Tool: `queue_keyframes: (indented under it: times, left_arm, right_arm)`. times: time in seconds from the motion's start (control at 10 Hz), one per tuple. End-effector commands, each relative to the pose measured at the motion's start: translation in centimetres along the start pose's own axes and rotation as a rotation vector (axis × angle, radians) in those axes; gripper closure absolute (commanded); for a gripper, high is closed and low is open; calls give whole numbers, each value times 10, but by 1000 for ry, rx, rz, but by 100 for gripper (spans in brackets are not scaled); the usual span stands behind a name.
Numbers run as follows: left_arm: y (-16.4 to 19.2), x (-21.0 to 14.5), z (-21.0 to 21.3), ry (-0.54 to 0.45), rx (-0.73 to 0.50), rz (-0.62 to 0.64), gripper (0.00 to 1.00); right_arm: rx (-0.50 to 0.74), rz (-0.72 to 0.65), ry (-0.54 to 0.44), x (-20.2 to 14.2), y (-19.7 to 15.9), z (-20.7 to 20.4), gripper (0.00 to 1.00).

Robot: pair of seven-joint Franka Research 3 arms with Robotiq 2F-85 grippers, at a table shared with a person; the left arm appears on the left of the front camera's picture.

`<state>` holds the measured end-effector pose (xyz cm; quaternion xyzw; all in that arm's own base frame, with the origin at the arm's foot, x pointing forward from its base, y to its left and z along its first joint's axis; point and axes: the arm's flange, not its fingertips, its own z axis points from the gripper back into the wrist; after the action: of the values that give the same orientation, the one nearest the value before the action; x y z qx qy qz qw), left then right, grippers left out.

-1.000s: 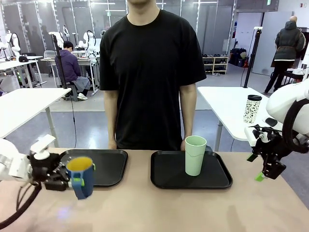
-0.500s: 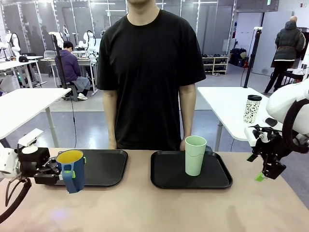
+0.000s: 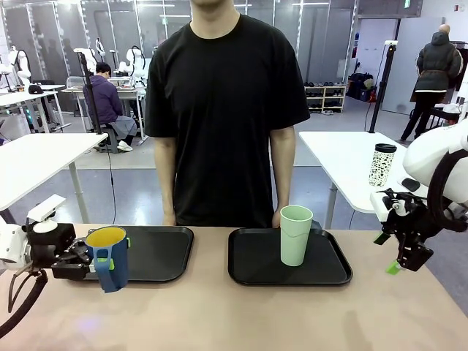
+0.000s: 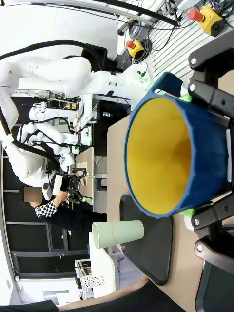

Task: Sort and store the cups by type.
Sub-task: Pick up the Handle plastic cup and place it into the empty Flat Tray.

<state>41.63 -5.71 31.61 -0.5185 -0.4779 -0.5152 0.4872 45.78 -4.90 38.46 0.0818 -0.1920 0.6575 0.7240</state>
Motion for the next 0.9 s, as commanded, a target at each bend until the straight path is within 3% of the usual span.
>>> queue_keyframes:
  times: [0.0, 0.2, 0.5, 0.8]
  left_arm:
    - [0, 0, 0, 0, 0, 0, 21]
    - [54, 5, 15, 7, -10, -19, 21]
    - [126, 10, 28, 46, 72, 16, 21]
    - [171, 9, 40, 20, 77, 8, 21]
  right_arm:
    - [-1, 8, 8, 0, 1, 0, 0]
    - [-1, 8, 8, 0, 1, 0, 0]
    - [-1, 8, 8, 0, 1, 0, 0]
    - [-1, 8, 8, 0, 1, 0, 0]
